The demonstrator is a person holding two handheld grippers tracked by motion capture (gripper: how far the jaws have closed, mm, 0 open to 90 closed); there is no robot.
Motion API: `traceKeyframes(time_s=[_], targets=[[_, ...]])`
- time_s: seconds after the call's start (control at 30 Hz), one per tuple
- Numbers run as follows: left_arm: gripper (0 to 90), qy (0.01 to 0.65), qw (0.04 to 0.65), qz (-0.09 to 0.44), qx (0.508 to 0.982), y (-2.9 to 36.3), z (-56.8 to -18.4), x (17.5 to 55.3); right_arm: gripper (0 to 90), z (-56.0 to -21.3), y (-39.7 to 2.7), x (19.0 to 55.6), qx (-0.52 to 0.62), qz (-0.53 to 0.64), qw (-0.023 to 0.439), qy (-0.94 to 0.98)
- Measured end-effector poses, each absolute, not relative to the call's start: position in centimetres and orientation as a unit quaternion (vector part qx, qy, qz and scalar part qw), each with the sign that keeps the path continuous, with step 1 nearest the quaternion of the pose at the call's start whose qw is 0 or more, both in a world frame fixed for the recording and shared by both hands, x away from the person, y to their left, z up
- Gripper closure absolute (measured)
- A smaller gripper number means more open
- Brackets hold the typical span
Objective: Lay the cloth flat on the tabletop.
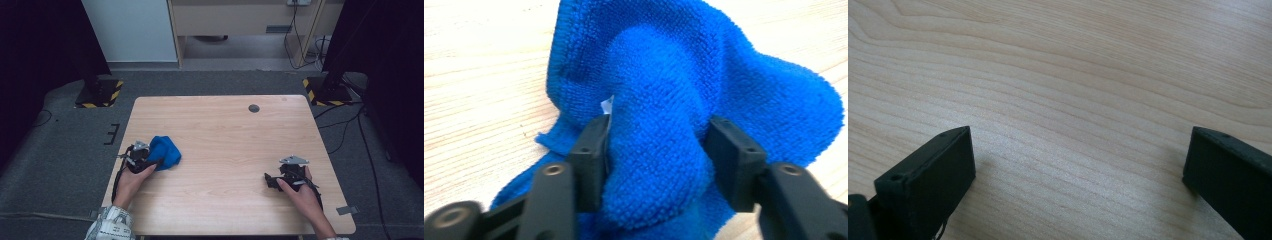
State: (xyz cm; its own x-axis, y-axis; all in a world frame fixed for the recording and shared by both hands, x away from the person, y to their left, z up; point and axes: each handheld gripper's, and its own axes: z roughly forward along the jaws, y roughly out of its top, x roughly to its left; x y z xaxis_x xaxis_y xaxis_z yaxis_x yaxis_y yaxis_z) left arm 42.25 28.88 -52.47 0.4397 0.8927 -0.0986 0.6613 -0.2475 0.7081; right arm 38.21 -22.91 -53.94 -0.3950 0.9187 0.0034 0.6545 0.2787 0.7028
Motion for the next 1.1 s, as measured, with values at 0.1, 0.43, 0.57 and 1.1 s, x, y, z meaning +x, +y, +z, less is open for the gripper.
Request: traceKeyframes(time_s=[0.1,0.43,0.57,1.1], targets=[[55.9,0.502,0.361,0.155,0.77,29.0,-52.4,42.2,0.5,-53.9,-22.9,38.2,0.509,0.318,0.208,0.772],[66.6,0.501,0.366,0.161,0.768,28.8,-52.0,42.1,0.5,-53.9,-22.9,38.2,0.509,0.318,0.207,0.772],[67.2,0.499,0.371,0.168,0.765,28.8,-51.7,42.0,0.5,-53.9,-22.9,38.2,0.509,0.318,0.208,0.772],[68.2,0.499,0.406,0.177,0.745,29.3,-50.3,41.5,0.5,-53.9,-22.9,38.2,0.509,0.318,0.207,0.772]])
